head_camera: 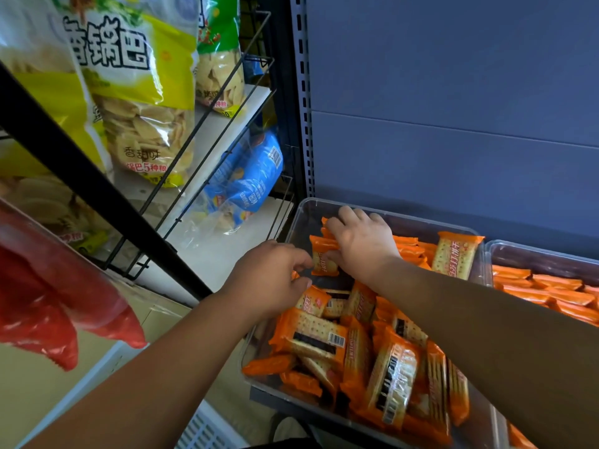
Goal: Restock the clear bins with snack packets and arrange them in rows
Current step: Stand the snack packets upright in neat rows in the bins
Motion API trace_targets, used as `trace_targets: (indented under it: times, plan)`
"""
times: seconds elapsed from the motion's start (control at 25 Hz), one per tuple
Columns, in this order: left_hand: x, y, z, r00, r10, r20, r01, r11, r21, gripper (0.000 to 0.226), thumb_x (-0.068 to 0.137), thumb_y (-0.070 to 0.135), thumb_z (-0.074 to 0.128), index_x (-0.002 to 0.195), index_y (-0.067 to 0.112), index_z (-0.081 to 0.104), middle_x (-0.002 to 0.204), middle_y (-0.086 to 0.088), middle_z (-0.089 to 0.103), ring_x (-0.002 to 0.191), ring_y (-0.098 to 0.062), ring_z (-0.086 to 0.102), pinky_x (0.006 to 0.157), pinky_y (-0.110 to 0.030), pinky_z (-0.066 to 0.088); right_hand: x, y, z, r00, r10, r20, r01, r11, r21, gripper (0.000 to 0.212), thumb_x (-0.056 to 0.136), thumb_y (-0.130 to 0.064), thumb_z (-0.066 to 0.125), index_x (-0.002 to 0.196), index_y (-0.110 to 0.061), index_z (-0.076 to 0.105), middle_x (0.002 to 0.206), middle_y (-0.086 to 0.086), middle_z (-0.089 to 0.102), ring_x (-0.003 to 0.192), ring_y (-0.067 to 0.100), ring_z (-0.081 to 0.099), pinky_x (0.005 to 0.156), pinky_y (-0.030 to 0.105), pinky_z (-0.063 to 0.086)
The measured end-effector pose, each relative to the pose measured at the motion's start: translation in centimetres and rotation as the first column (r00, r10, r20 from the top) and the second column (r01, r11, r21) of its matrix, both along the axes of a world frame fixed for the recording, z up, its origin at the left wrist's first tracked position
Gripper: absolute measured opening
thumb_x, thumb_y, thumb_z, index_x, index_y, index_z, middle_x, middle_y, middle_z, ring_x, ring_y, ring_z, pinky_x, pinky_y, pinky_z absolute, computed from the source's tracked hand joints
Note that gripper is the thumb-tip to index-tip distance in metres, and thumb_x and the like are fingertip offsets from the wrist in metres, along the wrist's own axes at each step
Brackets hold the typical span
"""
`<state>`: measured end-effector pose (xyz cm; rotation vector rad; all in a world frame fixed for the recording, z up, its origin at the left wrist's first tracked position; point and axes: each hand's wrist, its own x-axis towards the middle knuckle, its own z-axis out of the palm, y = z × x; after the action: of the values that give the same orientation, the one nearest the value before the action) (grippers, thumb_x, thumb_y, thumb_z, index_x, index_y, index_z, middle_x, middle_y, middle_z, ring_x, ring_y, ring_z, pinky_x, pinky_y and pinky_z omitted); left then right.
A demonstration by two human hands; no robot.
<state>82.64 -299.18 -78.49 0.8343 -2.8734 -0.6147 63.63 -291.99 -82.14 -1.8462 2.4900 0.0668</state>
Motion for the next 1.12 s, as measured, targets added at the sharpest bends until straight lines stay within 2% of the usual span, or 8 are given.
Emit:
trace_targets:
  times: [0.24,0.44,0.52,0.68,0.76,0.88,1.0,1.12]
  plan:
    - [-0.7,0.5,1.0,0.956,-0.104,0.273,0.149,0.977,-0.150,0.032,0.096,0.053,0.060,0.119,0.033,0.070,0.114,0.009,0.068,0.110,-0.016,0.061,0.086,-0.038,0.055,-0.4,1.0,0.6,0.989,-0.030,0.144,0.043,0.996,-0.082,0.062,0.096,-0.054,0.062,0.150,-0.028,0.044,0.141,0.001,0.047,0.137,0.025,0.045,0.111,0.043,0.042]
    - [-1.9,1.5,0.8,0.958,-0.080,0.277,0.136,0.972,-0.190,0.025,0.099,0.041,0.057,0.119,0.029,0.067,0.117,0.008,0.065,0.106,-0.019,0.063,0.084,-0.036,0.055,-0.8,2.1,0.8,0.969,-0.009,0.249,0.047,0.988,-0.146,0.050,0.097,-0.049,0.065,0.142,-0.029,0.055,0.134,-0.003,0.055,0.131,0.022,0.050,0.105,0.042,0.049]
    - [-1.9,1.0,0.9,0.955,-0.080,0.284,0.124,0.982,-0.140,0.023,0.098,0.044,0.059,0.114,0.030,0.068,0.111,0.008,0.065,0.103,-0.018,0.063,0.080,-0.036,0.054,-1.3,2.6,1.4,0.950,-0.014,0.311,0.084,0.973,-0.213,0.043,0.097,-0.044,0.067,0.135,-0.027,0.062,0.128,-0.004,0.061,0.125,0.021,0.055,0.098,0.042,0.054]
    - [-2.1,1.8,1.6,0.817,-0.163,0.553,0.267,0.957,-0.112,0.033,0.097,0.061,0.054,0.097,0.029,0.064,0.095,0.006,0.065,0.092,-0.020,0.063,0.068,-0.034,0.043,-3.2,4.9,2.7,0.909,-0.053,0.414,0.175,0.949,-0.263,0.026,0.097,-0.037,0.067,0.122,-0.028,0.070,0.113,-0.007,0.067,0.107,0.017,0.064,0.087,0.040,0.058]
    - [-2.7,2.1,1.6,0.862,-0.158,0.482,0.250,0.959,-0.134,0.027,0.099,0.053,0.054,0.099,0.028,0.065,0.098,0.004,0.066,0.094,-0.022,0.064,0.070,-0.034,0.045,-3.6,6.0,3.0,0.880,-0.068,0.470,0.184,0.961,-0.207,0.020,0.097,-0.036,0.068,0.116,-0.031,0.071,0.107,-0.009,0.068,0.098,0.015,0.066,0.084,0.039,0.060]
    - [-4.8,2.3,0.2,0.929,-0.151,0.337,0.160,0.987,0.000,0.023,0.098,0.045,0.060,0.097,0.024,0.069,0.091,0.002,0.067,0.088,-0.022,0.064,0.075,-0.036,0.055,-3.7,7.4,2.8,0.824,-0.097,0.558,0.210,0.967,-0.143,0.011,0.096,-0.036,0.069,0.106,-0.034,0.072,0.099,-0.011,0.070,0.091,0.012,0.068,0.082,0.040,0.062]
    - [-7.2,2.5,-2.1,0.843,-0.231,0.487,0.151,0.969,0.197,0.034,0.098,0.052,0.063,0.107,0.020,0.065,0.107,-0.002,0.067,0.094,-0.022,0.061,0.080,-0.033,0.052,-4.3,8.8,2.6,0.825,-0.086,0.559,0.217,0.961,-0.172,0.005,0.096,-0.033,0.069,0.097,-0.032,0.074,0.091,-0.013,0.072,0.085,0.008,0.068,0.079,0.038,0.062]
    - [-8.4,2.0,-4.1,0.785,-0.270,0.557,0.135,0.953,0.272,0.057,0.093,0.066,0.063,0.130,0.022,0.063,0.128,-0.001,0.065,0.110,-0.024,0.062,0.091,-0.037,0.054,-5.4,10.4,2.4,0.799,-0.117,0.589,0.264,0.950,-0.169,0.006,0.097,-0.030,0.069,0.093,-0.032,0.074,0.087,-0.015,0.071,0.081,0.004,0.067,0.076,0.034,0.062]
